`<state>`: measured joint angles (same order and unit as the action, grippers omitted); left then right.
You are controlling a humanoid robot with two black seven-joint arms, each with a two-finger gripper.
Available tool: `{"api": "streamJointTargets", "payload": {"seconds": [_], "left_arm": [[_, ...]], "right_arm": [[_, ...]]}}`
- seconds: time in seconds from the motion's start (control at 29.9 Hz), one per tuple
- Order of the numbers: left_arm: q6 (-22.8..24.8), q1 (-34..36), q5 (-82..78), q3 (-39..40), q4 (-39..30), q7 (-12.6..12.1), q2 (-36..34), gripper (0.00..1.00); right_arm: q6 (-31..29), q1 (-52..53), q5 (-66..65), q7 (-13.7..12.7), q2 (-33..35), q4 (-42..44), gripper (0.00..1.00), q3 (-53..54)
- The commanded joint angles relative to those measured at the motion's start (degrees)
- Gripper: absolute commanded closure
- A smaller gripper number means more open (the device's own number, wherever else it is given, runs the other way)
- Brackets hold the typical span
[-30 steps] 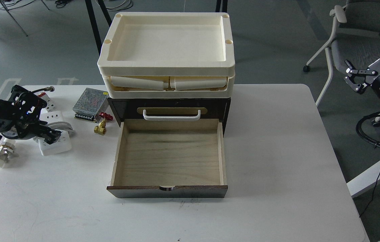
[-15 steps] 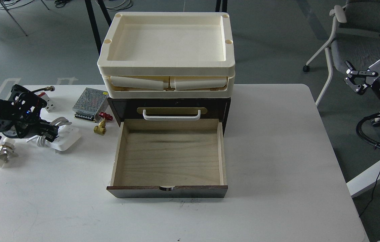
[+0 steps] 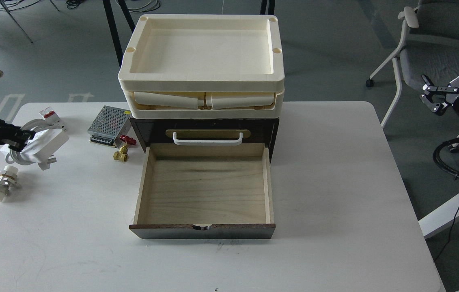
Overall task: Put charging cable into cabinet
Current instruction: 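Close the left gripper on the power strip and lift it, then carry the power strip with the left gripper over the open drawer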
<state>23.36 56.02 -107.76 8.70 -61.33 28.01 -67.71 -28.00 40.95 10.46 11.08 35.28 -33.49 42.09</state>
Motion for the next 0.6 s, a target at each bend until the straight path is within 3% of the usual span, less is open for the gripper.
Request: {"api": "streamJointTargets", "payload": {"seconds": [0.0, 0.27, 0.43, 0.57], "left_arm": [[1.17, -0.12, 12.62, 1.15, -13.0, -0.01, -12.06, 0.99], [0.9, -0.38, 38.56, 0.53, -31.64, -0.01, -27.73, 0.99], [0.64, -0.38, 47.44, -0.08, -38.51, -0.01, -27.22, 0.99], [0.55, -0.38, 50.27, -0.17, -39.83, -0.01, -22.31, 0.99]], "right_arm": [[0.0, 0.0, 0.0, -0.01, 0.13, 0.26, 0.0, 0.18], [0.0, 0.0, 0.0, -0.01, 0.14, 1.06, 0.0, 0.18], [0.0, 0.0, 0.0, -0.01, 0.4, 1.23, 0.0, 0.18], [0.0, -0.08, 0.0, -0.01, 0.58, 2.63, 0.0, 0.18]]}}
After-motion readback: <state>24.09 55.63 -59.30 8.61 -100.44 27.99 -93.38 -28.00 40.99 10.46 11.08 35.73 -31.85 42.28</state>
